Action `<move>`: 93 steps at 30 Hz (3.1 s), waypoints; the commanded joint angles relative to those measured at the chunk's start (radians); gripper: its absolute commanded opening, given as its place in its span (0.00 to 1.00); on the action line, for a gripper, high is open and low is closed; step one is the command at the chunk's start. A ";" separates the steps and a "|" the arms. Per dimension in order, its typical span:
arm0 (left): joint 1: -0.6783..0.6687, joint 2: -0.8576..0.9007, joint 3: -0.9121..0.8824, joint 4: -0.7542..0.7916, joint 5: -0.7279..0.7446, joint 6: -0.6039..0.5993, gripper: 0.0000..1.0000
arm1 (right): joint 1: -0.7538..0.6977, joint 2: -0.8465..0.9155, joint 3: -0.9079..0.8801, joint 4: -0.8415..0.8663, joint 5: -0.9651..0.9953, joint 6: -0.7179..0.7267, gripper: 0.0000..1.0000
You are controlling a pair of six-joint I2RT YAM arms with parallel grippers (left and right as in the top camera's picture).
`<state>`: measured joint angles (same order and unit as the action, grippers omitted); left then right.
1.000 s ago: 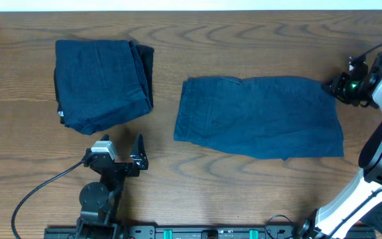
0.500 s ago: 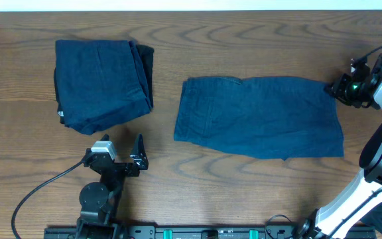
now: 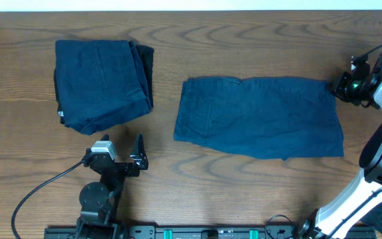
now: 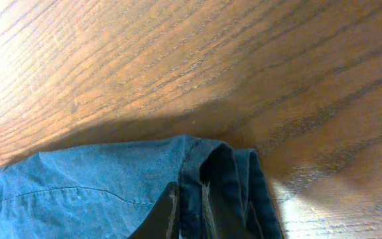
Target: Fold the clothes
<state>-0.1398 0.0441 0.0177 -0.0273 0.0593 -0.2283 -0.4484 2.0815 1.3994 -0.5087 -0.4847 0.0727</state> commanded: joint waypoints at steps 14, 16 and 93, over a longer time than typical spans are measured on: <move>-0.004 -0.001 -0.014 -0.040 -0.004 0.013 0.98 | -0.003 0.015 -0.006 -0.003 -0.013 -0.022 0.01; -0.004 -0.001 -0.014 -0.039 -0.004 0.013 0.98 | -0.002 0.015 -0.006 -0.003 -0.013 -0.022 0.01; -0.223 1.986 1.332 -0.220 0.292 0.164 0.60 | 0.032 0.015 -0.006 0.000 0.018 -0.022 0.01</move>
<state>-0.3481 2.0293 1.3666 -0.2485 0.3412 -0.0715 -0.4313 2.0815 1.3972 -0.5110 -0.4694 0.0635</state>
